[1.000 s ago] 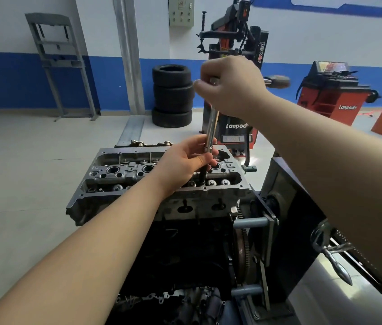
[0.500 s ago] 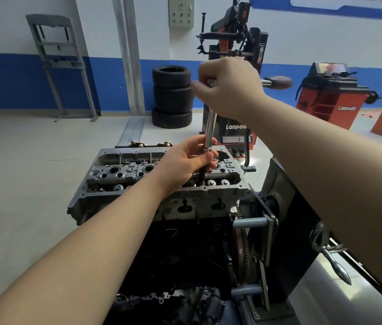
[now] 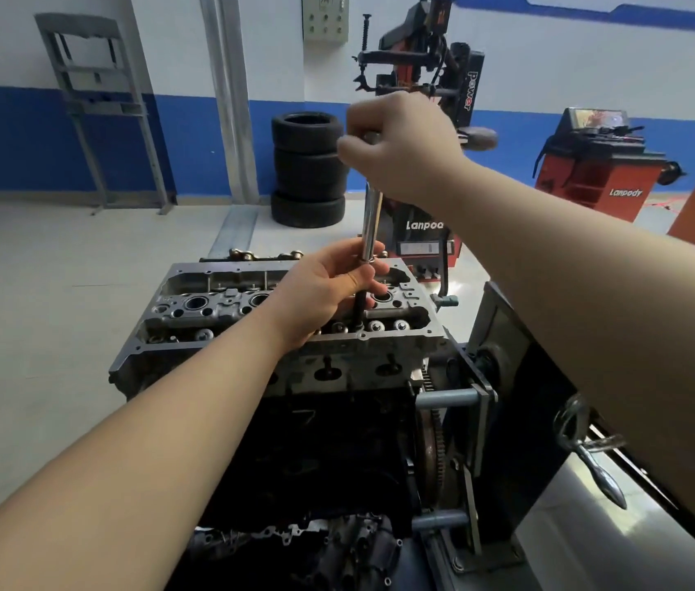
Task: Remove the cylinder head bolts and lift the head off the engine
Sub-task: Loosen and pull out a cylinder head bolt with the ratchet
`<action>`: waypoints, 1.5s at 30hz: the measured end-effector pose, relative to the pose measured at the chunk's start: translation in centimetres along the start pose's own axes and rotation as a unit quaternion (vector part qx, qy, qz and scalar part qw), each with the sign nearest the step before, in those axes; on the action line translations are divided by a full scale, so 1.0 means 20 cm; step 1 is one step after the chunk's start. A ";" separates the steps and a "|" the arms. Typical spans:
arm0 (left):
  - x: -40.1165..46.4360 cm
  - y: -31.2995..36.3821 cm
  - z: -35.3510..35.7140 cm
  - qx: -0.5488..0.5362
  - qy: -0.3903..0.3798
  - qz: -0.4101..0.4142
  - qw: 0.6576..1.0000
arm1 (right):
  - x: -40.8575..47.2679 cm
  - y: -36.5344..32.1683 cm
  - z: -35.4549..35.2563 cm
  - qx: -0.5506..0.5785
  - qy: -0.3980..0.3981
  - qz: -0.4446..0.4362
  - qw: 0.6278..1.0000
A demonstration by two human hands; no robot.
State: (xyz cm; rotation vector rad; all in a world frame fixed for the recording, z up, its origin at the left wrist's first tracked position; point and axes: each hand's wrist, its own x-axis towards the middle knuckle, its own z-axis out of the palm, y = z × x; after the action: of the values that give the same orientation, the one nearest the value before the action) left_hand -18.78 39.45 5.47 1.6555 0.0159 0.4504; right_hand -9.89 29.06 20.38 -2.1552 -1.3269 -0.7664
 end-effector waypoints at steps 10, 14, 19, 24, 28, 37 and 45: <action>0.00 -0.01 -0.01 -0.017 0.013 0.006 1.000 | 0.02 -0.07 0.04 -0.156 0.020 -0.058 0.986; 0.00 0.01 0.00 -0.008 0.003 -0.004 1.000 | 0.00 0.00 0.01 -0.048 0.010 -0.064 0.997; 0.00 0.00 0.00 -0.007 0.015 0.004 1.000 | 0.01 -0.05 -0.02 -0.220 -0.029 -0.003 0.975; -0.01 0.00 -0.02 -0.029 0.014 0.004 0.999 | 0.01 -0.10 0.01 -0.201 0.002 -0.045 0.979; -0.01 0.01 -0.01 -0.042 0.010 -0.001 0.999 | 0.01 -0.02 -0.01 -0.027 -0.027 -0.039 0.999; 0.00 -0.02 -0.02 -0.051 0.031 0.016 0.998 | 0.01 -0.10 0.03 -0.222 0.037 -0.032 0.974; 0.02 -0.01 -0.01 -0.046 0.013 0.001 0.999 | 0.03 -0.02 0.00 -0.095 -0.004 -0.006 0.995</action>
State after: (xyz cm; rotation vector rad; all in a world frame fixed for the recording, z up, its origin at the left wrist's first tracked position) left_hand -18.49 39.77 5.29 1.5599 0.0133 0.4681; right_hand -10.08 29.55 20.77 -2.3011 -1.3199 -0.9230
